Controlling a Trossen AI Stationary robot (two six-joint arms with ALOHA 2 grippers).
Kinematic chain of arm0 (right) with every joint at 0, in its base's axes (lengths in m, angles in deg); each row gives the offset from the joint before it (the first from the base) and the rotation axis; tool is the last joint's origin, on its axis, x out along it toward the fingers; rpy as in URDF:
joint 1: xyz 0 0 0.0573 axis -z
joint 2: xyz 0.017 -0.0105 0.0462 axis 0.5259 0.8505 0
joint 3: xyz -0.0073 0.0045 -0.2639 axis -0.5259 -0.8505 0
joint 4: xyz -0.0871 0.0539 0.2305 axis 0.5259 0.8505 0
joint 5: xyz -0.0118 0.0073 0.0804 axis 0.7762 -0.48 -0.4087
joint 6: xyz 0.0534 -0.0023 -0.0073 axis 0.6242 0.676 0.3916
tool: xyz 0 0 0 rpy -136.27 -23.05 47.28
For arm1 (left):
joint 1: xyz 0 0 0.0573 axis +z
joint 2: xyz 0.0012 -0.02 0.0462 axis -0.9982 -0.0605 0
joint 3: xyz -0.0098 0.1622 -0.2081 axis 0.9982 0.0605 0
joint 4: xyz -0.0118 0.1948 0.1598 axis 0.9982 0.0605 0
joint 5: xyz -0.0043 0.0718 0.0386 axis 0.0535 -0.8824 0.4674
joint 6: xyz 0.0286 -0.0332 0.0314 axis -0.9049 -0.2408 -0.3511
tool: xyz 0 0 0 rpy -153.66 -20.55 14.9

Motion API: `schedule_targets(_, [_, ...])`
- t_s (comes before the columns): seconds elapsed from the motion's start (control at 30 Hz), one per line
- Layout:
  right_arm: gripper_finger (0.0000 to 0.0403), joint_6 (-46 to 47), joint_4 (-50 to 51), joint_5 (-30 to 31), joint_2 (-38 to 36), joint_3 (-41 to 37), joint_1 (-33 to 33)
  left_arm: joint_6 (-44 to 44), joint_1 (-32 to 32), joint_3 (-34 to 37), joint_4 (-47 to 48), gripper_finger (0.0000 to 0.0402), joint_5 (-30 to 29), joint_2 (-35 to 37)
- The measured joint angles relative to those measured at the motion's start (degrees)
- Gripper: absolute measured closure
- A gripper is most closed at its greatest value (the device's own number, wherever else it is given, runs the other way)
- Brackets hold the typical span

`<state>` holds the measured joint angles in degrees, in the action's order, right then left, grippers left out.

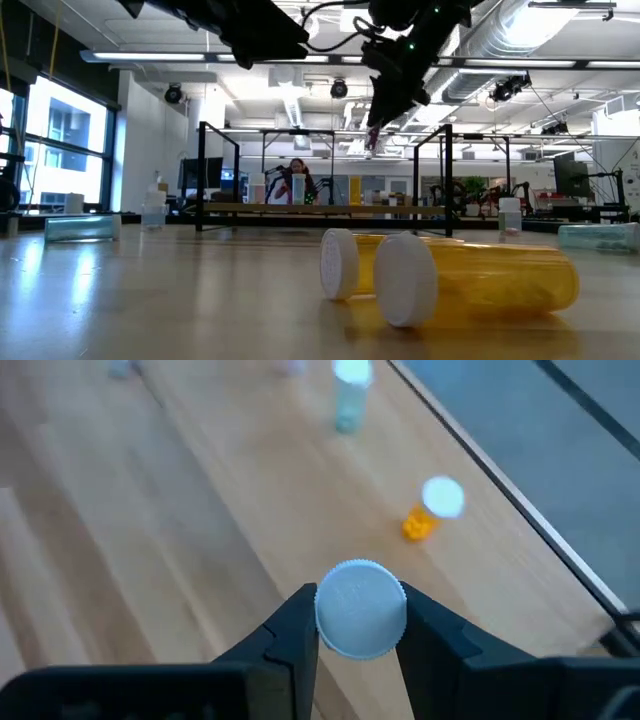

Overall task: Pick and place medicine bottles onto shelf by color
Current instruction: Put the bottom blue pill bottle on the shelf

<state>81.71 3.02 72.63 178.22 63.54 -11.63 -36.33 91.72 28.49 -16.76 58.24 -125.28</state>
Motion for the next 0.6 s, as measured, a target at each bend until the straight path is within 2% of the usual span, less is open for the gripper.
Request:
schedule_targets(0.23, [0.0304, -9.93, 3.47, -7.64, 5.55, 1.47, 0.0, 0.0, 0.0, 0.0, 0.04, 0.0192, 0.0, 0.0])
schedule_targets(0.47, [0.0304, -19.32, 8.42, -8.01, 8.5, 4.47, 0.29, -0.04, 0.0, 0.0, 0.13, 0.0192, 0.02, -0.02])
schedule_targets(0.6, [0.0304, -21.92, 8.43, -11.42, 8.66, 4.74, 1.69, -0.03, 0.0, 0.0, 0.15, 0.0192, 0.03, -0.04])
